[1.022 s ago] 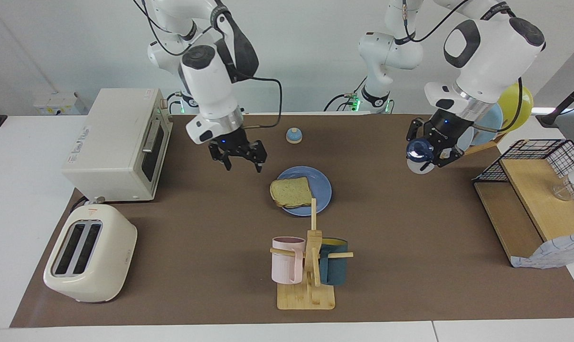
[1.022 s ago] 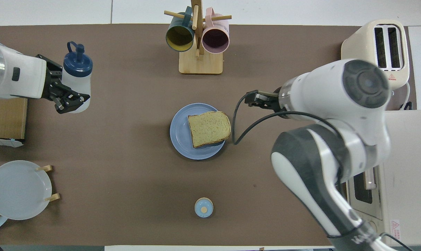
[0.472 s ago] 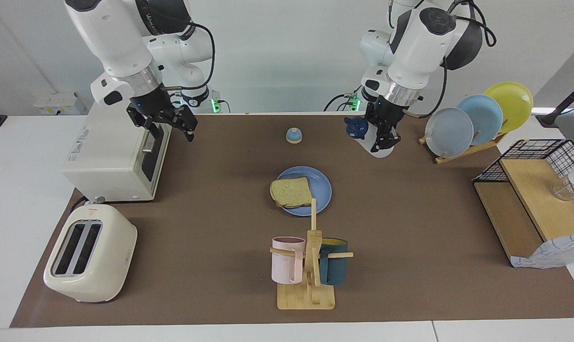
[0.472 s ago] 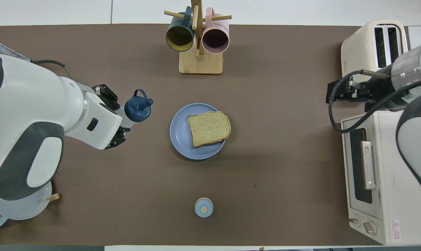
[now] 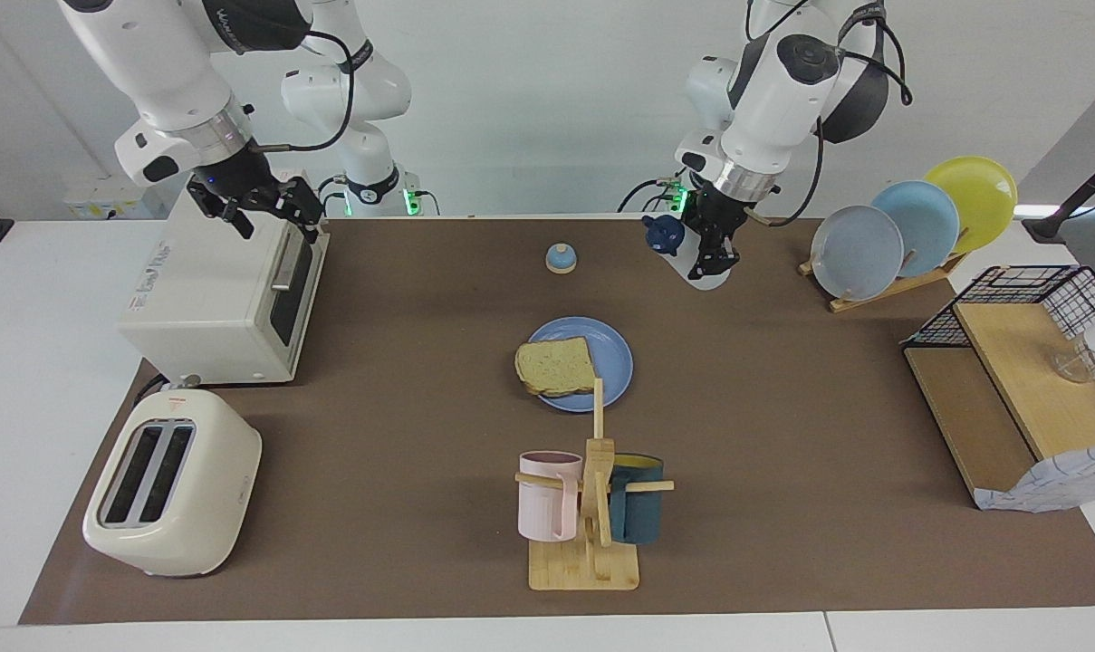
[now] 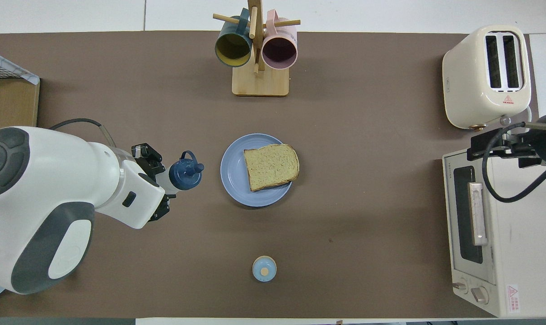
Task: Put bread on plate and add seasoning
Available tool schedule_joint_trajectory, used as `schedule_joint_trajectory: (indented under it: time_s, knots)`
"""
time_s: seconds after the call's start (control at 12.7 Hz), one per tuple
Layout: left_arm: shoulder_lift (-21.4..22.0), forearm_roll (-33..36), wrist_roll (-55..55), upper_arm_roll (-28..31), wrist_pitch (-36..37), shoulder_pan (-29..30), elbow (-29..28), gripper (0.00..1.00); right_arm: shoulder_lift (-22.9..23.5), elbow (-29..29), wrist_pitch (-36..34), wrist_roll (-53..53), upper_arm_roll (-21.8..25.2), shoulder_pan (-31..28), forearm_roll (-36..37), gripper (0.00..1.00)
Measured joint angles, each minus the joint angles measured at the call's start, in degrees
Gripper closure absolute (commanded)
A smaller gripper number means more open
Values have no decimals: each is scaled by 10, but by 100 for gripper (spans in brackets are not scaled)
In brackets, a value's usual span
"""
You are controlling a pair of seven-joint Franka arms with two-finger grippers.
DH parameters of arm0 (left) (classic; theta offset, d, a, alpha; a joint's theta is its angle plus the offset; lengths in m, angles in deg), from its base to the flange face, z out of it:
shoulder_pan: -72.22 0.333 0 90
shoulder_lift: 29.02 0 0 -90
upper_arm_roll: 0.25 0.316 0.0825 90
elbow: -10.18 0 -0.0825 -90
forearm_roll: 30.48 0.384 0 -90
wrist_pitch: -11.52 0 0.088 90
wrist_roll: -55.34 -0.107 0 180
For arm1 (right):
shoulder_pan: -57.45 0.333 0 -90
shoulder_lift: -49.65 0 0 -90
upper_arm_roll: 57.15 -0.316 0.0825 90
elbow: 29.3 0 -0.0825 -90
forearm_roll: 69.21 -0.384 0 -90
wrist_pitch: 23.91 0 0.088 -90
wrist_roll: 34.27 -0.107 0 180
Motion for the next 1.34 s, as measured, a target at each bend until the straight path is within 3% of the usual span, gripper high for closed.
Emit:
schedule_joint_trajectory:
  time_s: [0.71,1.34]
  knots:
    - [6,0,28,-15,1,0,-6,100,54,-63,-26,14,-1,-14,17,0]
    - [6,0,31,-15,1,0,-6,100,58,-69,-39,43,0,-21,17,0]
